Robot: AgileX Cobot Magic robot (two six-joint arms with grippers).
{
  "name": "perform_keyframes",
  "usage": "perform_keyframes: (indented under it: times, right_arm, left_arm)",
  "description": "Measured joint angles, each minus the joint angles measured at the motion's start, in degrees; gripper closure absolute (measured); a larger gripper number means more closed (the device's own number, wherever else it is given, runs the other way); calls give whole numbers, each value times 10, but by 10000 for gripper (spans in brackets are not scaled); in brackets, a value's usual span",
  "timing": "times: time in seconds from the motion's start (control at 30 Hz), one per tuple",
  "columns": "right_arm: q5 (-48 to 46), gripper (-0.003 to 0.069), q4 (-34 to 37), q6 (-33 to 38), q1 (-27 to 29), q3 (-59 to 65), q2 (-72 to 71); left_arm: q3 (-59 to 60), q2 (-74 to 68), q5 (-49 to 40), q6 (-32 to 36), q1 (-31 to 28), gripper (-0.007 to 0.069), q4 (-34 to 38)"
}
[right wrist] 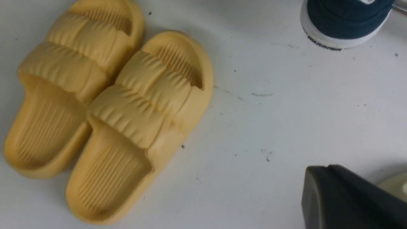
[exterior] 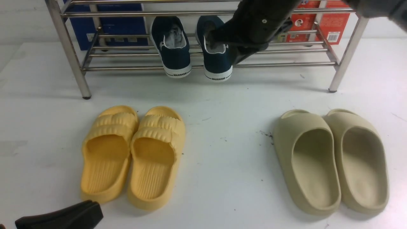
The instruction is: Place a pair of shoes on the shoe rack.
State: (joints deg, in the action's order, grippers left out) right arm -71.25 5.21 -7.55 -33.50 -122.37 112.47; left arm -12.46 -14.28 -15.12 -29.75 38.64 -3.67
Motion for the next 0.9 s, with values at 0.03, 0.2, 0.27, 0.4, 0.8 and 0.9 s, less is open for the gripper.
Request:
perform_keyframes:
  times: [0.03,0.2,0.27,0.4,0.8,0.9]
  right_arm:
    - [0,613,-8,-6,-10,23,-20]
    - [-3,611,-59,-57,-60,180,-149]
    - [-4,610,-78,-80,-77,238,-197]
    - [-4,606,-90,-102,-90,305,-255]
    - [-6,590,-52,-113,-93,367,-349]
    - [-6,586,-52,-113,-93,369,-349]
  left_arm:
    - [0,0,0,0,0,533,0]
    - [0,0,0,0,0,532,0]
    - [0,0,0,0,0,530,0]
    - [0,0,0,0,0,526,0]
    - [0,0,0,0,0,513,0]
    - [0,0,0,0,0,511,0]
